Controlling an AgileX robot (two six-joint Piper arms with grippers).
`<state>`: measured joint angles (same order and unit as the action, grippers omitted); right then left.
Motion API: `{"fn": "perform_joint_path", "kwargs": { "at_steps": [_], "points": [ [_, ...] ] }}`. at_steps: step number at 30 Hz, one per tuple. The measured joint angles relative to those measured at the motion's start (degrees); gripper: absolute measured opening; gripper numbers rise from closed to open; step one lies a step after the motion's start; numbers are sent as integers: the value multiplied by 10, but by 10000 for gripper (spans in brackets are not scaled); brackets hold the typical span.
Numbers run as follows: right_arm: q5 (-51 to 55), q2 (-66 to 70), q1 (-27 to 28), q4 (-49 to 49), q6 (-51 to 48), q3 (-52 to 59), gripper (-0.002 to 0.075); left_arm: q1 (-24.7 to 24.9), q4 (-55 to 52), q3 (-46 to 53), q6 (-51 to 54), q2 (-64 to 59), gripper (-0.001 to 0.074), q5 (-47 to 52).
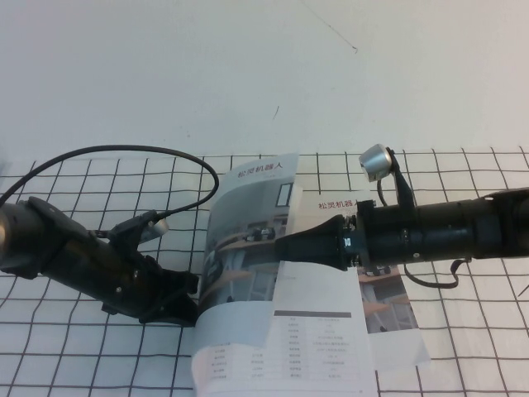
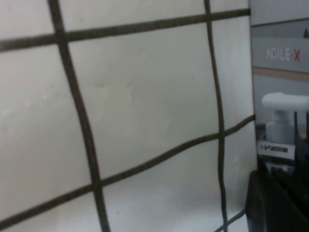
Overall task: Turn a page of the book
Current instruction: Open the closed book
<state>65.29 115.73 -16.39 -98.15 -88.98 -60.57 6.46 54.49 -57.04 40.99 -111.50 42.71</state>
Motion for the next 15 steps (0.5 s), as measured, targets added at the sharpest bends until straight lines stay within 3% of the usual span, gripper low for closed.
{"fn": "perform_joint_path", "kwargs": {
  "at_steps": [15],
  "points": [
    [8,0,-31,0,9,-81,464,-1,1,0,2,0,-4,2]
  ]
}}
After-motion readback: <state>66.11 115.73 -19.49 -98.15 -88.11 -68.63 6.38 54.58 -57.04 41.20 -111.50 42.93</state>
